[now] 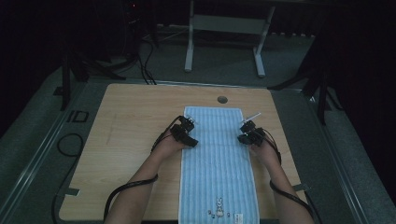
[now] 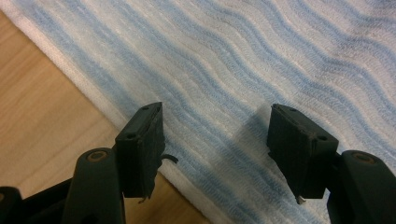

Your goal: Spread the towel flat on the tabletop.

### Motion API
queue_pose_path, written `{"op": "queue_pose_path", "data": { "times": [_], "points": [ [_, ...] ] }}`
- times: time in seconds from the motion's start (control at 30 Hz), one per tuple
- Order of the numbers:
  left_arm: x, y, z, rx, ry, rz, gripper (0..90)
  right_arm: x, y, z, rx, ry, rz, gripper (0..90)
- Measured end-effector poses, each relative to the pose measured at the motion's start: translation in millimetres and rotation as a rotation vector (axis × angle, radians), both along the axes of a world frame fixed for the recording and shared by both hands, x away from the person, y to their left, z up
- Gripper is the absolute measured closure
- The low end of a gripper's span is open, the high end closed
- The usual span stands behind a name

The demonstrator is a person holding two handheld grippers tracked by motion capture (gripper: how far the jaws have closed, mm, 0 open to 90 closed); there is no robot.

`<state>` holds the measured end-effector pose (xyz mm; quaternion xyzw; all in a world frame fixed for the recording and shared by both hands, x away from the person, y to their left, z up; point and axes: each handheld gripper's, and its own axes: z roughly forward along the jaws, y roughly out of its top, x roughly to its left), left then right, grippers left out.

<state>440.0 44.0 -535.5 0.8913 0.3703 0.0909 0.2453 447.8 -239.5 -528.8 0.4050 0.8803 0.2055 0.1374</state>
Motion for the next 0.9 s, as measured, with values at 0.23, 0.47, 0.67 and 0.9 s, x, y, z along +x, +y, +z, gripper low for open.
{"op": "queue_pose_path", "data": {
  "times": [0.23,0.47,0.67,0.9],
  "points": [
    [7.8,-3.5,-0.4,-0.003,-0.006,0.022,36.2,15.6,-3.8,0.0,0.023,0.014,-0.033,83.8],
    [14.6,-5.5,-1.6,-0.002,-0.02,0.03,34.8,19.4,-2.9,0.4,0.015,0.015,-0.041,82.3],
    [20.3,-9.8,2.4,0.045,0.002,0.043,34.7,21.7,-0.7,1.7,-0.005,0.025,-0.051,81.6],
    [2.4,8.4,11.0,0.043,-0.001,0.036,34.8,8.1,-16.7,8.2,0.041,0.016,-0.042,72.6]
  ]
}}
